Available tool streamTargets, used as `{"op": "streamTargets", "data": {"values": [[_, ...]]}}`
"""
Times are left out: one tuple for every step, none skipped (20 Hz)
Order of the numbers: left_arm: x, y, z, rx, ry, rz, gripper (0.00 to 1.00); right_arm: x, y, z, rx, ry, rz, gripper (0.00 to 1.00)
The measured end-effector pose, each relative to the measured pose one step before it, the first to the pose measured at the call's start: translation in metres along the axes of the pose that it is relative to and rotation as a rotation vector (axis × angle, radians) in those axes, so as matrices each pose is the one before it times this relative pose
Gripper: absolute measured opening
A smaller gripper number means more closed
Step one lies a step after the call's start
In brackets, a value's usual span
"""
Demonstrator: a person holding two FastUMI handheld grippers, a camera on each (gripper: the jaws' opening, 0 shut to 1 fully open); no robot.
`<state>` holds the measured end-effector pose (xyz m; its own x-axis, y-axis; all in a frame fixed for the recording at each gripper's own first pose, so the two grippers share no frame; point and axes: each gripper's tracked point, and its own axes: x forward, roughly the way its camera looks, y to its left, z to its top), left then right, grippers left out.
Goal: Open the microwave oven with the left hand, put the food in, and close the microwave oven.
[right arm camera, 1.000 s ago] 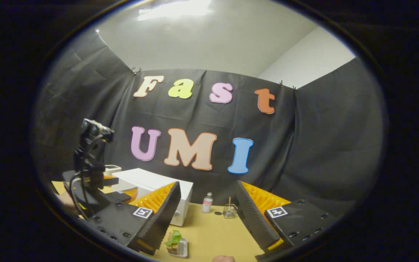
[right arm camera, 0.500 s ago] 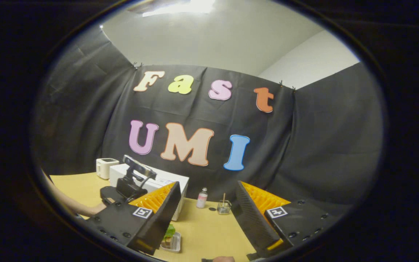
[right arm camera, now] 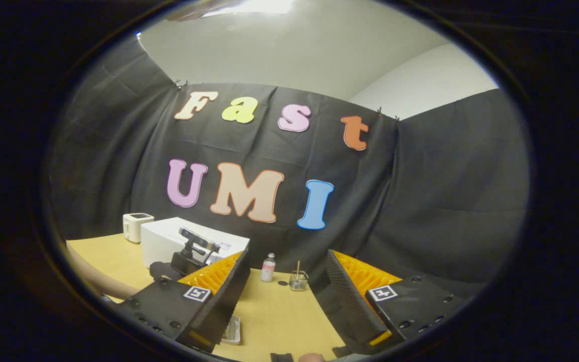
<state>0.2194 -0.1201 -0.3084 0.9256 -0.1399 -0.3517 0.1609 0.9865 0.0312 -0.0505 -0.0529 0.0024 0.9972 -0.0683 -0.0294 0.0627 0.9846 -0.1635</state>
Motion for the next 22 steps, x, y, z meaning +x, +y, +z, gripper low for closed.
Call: {"op": "streamTargets", "data": {"values": [[0.00109,-0.00001,-0.00465,-0.00022,0.00713,0.00114,0.95,-0.00036,-0.00094,-0.00127,-0.00951,0.00594,-0.00297,0.96],[0.00161,-0.00110,-0.00343,-0.00671,0.00863,-0.00066,0.95,-0.00033,-0.00121,-0.00019,-0.00556,0.00351,-0.00191,0.96],[0.00169,-0.00184,-0.00253,-0.00422,0.00900,-0.00305,0.95,-0.00028,0.00011,0.00170,-0.00186,0.00156,-0.00375,0.97],[0.00176,-0.00069,-0.00088,-0.00116,0.00025,-0.00074,0.94,-0.00017,-0.00116,-0.00063,-0.00148,0.00085,-0.00309,0.96],[-0.00011,-0.00087,-0.00059,0.00111,0.00095,-0.00204,0.93,-0.00005,-0.00069,0.00001,-0.00364,0.00257,-0.00433,0.97],[-0.00016,0.00047,0.00003,0.00414,-0.00232,0.00572,0.93,-0.00048,-0.00096,-0.00133,-0.00545,0.00404,-0.00213,0.96],[0.00117,0.00057,0.00139,0.00814,-0.00568,0.00950,0.90,-0.00052,-0.00088,-0.00070,-0.00949,0.00451,-0.00305,0.96],[0.00128,0.00293,0.00377,0.01405,-0.00913,0.01561,0.87,0.00002,-0.00106,-0.00118,-0.00885,0.00424,-0.00066,0.97],[0.00238,-0.00161,0.00072,0.00673,-0.00820,-0.00238,0.68,-0.00023,-0.00021,-0.00055,-0.00523,0.00503,-0.00005,0.96],[0.00207,-0.00222,0.00020,0.00669,0.00341,-0.00449,0.62,0.00017,-0.00072,-0.00072,-0.00065,0.00400,0.00132,0.97],[0.00056,-0.00188,-0.00273,0.01188,0.01399,-0.00580,0.43,-0.00027,-0.00038,0.00068,0.00099,0.00175,-0.00182,0.97],[0.00130,-0.00025,0.00007,0.00059,-0.00323,-0.00063,0.33,0.00037,-0.00122,-0.00096,0.00009,0.00106,-0.00228,0.97],[-0.00128,0.00044,0.00129,-0.00289,-0.00536,-0.00548,0.31,0.00026,-0.00044,-0.00088,0.00048,0.00419,-0.00110,0.97],[-0.00002,-0.00032,0.00051,-0.00693,-0.00207,-0.00610,0.30,-0.00022,-0.00040,-0.00046,0.00232,0.00230,0.00111,0.97],[0.00067,-0.00065,-0.00188,-0.00138,0.00514,-0.01015,0.27,-0.00005,-0.00004,0.00070,0.00059,0.00157,0.00077,0.98],[0.00022,-0.00075,-0.00056,-0.00124,0.00292,-0.00888,0.25,-0.00021,-0.00044,-0.00038,-0.00058,0.00063,0.00212,0.98],[-0.00130,0.00057,0.00158,-0.00386,-0.00691,-0.00449,0.17,0.00022,0.00036,0.00040,-0.00032,0.00144,0.00095,0.97],[0.00120,-0.00016,0.00010,-0.00826,-0.00138,-0.00258,0.14,0.00003,-0.00127,-0.00244,-0.00034,0.00838,-0.00157,0.98],[-0.00163,-0.00062,-0.00096,-0.01069,-0.00111,-0.00201,0.12,-0.00011,0.00015,-0.00078,0.00391,0.00627,0.00161,0.97],[-0.00037,0.00045,0.00089,-0.00778,-0.00518,-0.00121,0.10,-0.00040,-0.00046,0.00069,0.00326,0.00316,-0.00032,0.98],[0.00136,-0.00048,0.00084,-0.00062,-0.00224,-0.00335,0.07,-0.00049,-0.00014,0.00186,0.00318,-0.00238,-0.00072,0.98],[0.00022,-0.00053,0.00121,0.00370,0.00061,-0.00157,0.05,0.00120,0.00036,0.00015,0.00230,-0.00330,0.00211,0.98]]}}
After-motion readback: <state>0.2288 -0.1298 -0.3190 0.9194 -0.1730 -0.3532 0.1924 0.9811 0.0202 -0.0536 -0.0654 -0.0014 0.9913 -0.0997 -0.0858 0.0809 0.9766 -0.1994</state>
